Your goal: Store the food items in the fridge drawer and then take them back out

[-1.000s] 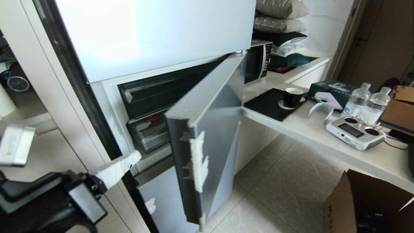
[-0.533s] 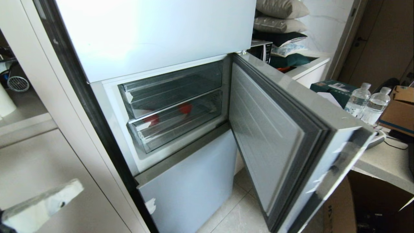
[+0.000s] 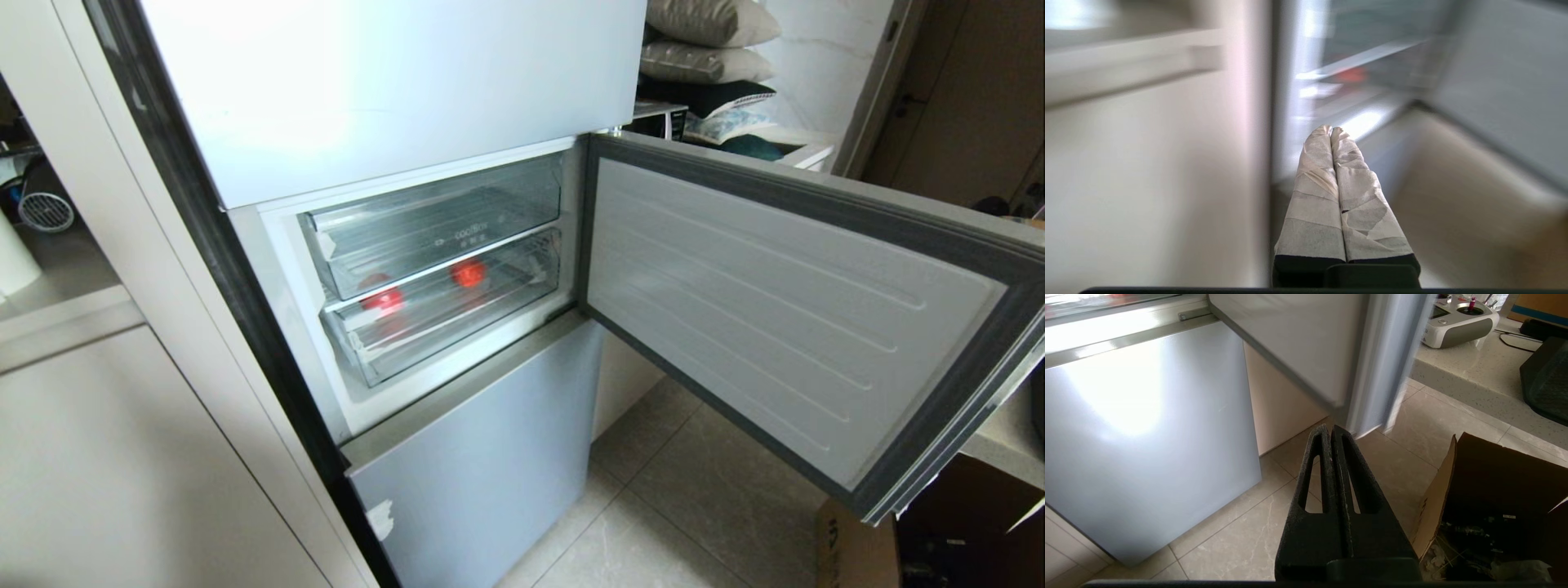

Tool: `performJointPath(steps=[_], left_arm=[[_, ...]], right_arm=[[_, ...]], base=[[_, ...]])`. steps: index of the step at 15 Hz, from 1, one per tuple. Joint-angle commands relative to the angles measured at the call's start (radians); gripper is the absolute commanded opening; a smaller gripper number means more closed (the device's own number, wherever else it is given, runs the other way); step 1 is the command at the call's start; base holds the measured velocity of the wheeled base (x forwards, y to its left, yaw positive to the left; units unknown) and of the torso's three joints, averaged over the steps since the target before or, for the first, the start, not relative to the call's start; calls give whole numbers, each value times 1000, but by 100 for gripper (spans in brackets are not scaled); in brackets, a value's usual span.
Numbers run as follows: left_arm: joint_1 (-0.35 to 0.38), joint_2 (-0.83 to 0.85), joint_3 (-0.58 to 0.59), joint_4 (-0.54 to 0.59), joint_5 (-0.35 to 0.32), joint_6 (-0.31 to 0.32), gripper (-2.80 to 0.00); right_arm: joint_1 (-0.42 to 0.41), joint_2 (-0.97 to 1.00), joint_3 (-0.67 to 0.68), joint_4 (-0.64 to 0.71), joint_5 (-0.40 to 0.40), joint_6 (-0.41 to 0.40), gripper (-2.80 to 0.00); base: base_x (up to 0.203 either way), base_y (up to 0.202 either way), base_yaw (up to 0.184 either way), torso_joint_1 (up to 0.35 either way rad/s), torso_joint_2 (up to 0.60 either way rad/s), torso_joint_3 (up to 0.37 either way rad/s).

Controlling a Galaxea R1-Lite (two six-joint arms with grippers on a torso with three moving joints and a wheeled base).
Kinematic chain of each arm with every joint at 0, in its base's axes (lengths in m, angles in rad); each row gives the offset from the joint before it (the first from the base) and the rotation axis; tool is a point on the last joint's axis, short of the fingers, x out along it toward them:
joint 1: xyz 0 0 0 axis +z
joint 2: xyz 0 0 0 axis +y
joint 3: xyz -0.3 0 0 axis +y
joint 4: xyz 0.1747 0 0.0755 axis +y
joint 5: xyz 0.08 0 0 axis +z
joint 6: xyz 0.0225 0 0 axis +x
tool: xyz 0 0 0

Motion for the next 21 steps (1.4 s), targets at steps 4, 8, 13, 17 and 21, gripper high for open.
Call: performJointPath(steps=[4,8,13,17,21], left_arm=[[228,-118,121,49,24,77,-280],[277,-196,242,63,-35,121,-280],[271,-238,449,72,-240,201,-280],[205,-245,451,133,-288,205,-280],[101,-284,452,142,-280,184,-280]], right_arm=[[0,0,1,-2,0,1,-280],[0,0,2,-2,-1,-8,-280],[0,0,1,-2,-1,-3,-280],[0,0,1,-2,-1,-10,-280],[0,1,1,-2,0,-1,-280]], base=[[0,0,0,0,0,0],[0,0,0,0,0,0],[0,0,0,0,0,0],[0,0,0,0,0,0],[0,0,0,0,0,0]])
